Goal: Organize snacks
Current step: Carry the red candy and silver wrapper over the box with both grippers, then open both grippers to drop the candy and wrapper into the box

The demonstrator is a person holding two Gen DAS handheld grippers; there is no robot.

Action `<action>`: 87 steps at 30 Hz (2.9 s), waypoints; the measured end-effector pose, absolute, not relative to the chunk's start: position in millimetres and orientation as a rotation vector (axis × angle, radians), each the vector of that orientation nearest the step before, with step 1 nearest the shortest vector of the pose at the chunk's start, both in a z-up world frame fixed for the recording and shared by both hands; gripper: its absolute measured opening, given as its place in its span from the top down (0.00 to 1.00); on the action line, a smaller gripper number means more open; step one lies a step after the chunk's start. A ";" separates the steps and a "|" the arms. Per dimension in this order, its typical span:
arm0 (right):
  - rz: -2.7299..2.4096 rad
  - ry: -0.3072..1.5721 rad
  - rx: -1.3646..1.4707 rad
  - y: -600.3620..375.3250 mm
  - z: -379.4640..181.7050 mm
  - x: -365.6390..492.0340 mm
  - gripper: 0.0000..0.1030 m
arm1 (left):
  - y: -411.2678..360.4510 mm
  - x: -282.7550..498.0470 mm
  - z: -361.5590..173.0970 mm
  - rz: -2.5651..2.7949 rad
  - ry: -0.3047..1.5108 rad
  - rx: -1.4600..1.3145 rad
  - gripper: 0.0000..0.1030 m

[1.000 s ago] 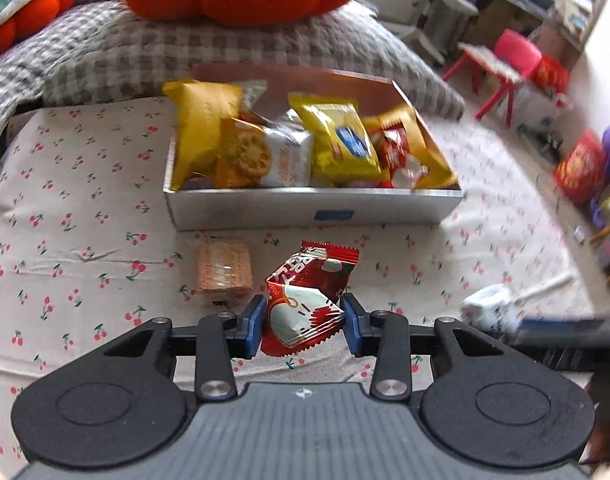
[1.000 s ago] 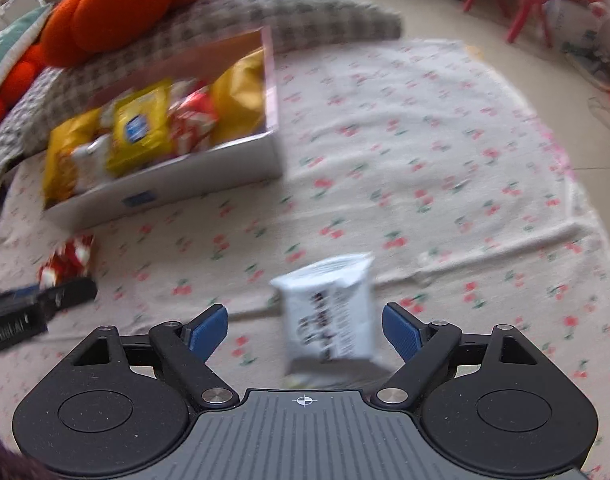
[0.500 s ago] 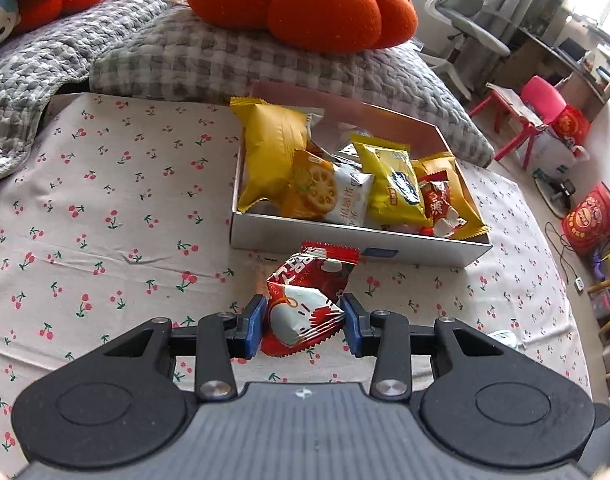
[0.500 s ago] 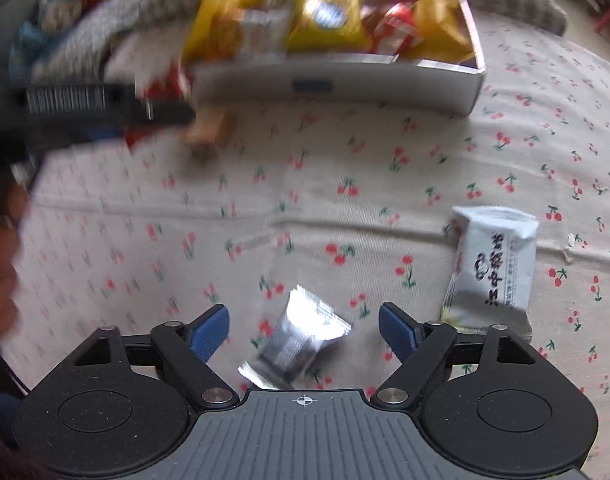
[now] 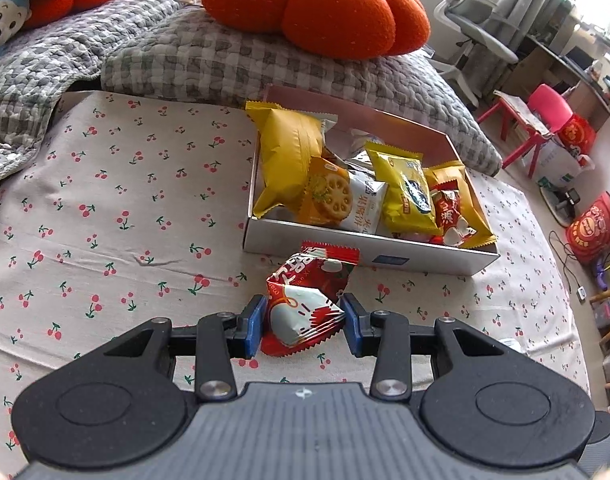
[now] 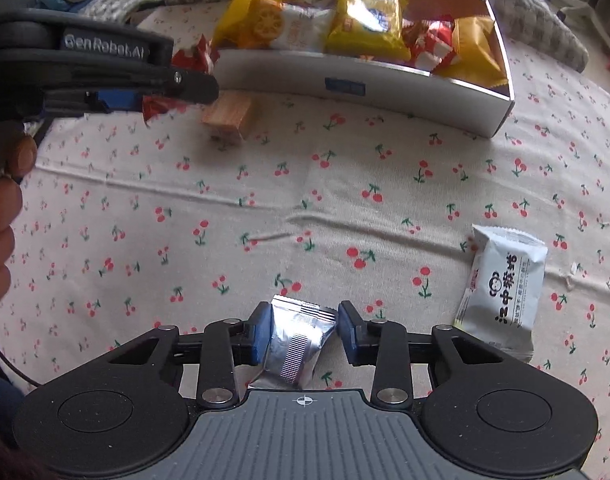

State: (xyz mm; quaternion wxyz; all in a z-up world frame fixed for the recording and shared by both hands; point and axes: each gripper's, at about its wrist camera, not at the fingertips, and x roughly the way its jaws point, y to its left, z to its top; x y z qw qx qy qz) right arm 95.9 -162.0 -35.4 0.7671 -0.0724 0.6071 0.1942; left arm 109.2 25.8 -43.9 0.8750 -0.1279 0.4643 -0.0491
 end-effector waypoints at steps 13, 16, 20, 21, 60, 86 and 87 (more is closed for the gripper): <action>0.364 1.249 -0.020 -181.8 -24.5 109.0 0.66 | 23.7 109.5 -44.4 -0.090 0.961 -0.243 0.64; 0.343 1.235 0.008 -187.3 -23.1 112.0 0.66 | 20.2 109.0 -44.3 -0.083 0.957 -0.219 0.64; 0.317 1.214 0.041 -193.7 -21.0 116.0 0.66 | 14.0 108.0 -42.3 -0.069 0.939 -0.167 0.64; 0.308 1.210 0.048 -195.2 -20.8 117.1 0.66 | 12.4 107.9 -41.5 -0.063 0.933 -0.154 0.64; 0.164 0.910 0.361 -228.7 3.0 207.9 0.66 | 1.0 166.5 -18.5 -0.084 0.756 -0.208 0.64; 0.145 0.756 0.458 -240.0 27.8 219.3 0.24 | 26.7 166.7 -9.0 -0.001 0.732 -0.278 0.29; 0.145 0.764 0.448 -239.5 28.4 217.5 0.24 | 26.2 164.5 -8.6 0.012 0.741 -0.263 0.26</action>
